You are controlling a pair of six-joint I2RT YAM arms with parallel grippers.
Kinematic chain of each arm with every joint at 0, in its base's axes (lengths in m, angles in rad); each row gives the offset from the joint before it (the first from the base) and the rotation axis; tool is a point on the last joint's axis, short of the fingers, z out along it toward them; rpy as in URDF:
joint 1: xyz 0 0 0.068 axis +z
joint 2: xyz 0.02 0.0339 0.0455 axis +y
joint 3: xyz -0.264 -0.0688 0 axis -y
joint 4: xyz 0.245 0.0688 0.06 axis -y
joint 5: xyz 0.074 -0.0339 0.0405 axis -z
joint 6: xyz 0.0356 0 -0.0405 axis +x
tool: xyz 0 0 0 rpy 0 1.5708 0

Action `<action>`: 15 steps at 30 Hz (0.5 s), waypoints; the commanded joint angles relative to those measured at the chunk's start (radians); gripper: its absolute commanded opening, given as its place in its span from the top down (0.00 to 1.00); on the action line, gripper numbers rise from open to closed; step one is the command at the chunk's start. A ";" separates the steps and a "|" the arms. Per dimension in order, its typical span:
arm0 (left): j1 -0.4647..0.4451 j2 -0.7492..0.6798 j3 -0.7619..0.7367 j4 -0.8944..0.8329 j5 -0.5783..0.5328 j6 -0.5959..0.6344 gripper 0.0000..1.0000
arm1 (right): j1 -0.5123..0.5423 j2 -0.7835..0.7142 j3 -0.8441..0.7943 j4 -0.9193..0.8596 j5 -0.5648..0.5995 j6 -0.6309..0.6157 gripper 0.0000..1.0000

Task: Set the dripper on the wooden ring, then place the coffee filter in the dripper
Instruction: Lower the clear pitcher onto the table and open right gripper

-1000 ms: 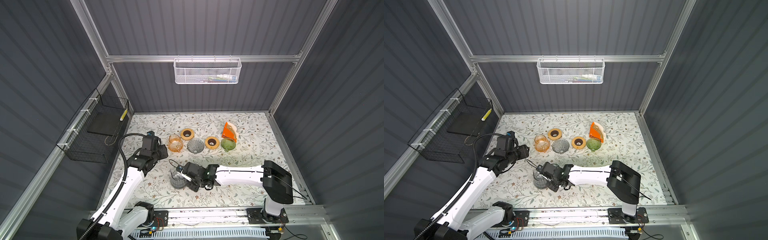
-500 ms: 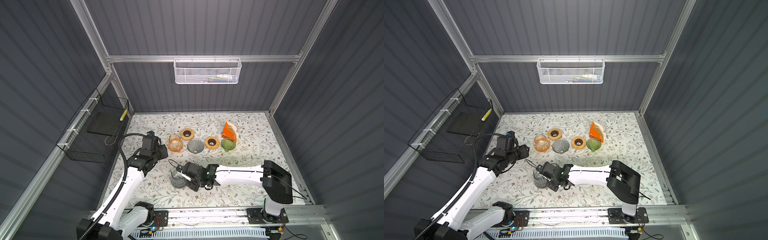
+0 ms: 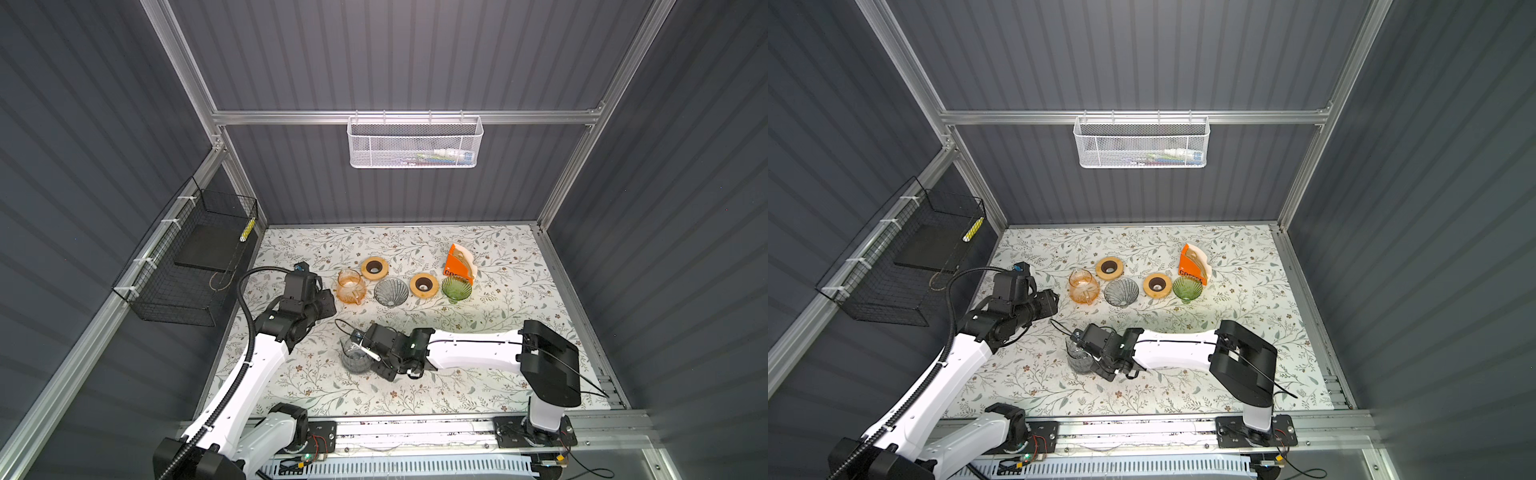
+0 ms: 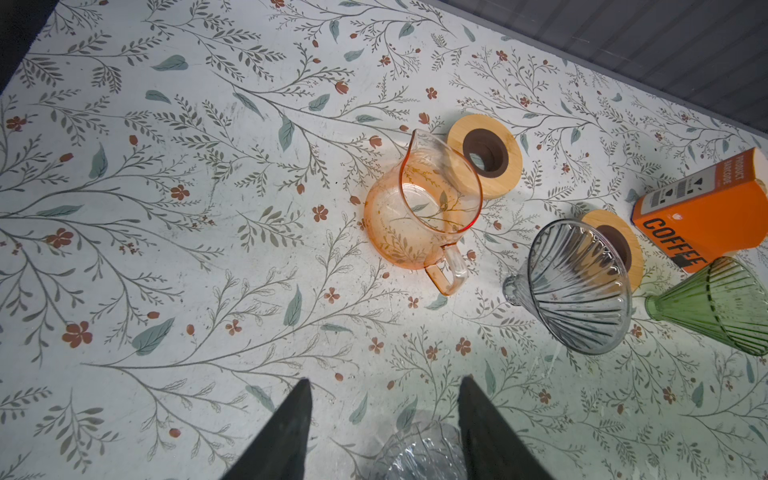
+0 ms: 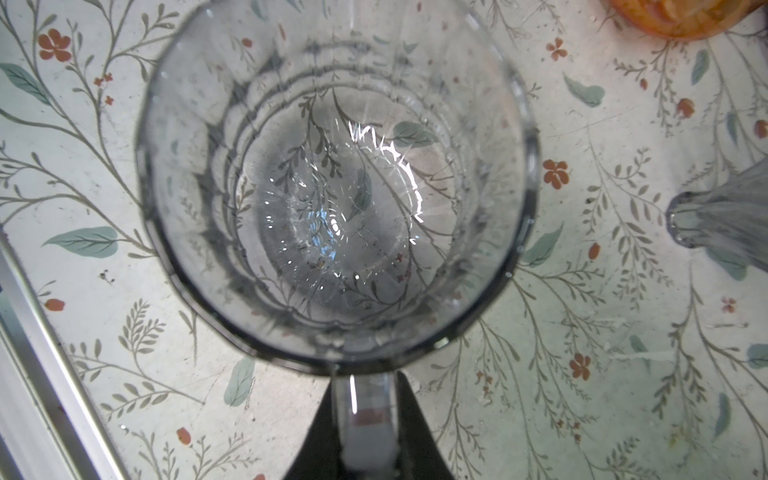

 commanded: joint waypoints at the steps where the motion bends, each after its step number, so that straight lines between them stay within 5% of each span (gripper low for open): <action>1: -0.006 -0.011 -0.010 -0.013 0.010 0.015 0.43 | 0.004 0.019 0.032 -0.004 0.028 -0.011 0.80; 15: -0.006 -0.023 -0.007 -0.019 0.011 0.015 0.42 | 0.002 0.013 0.033 -0.045 0.095 -0.017 0.65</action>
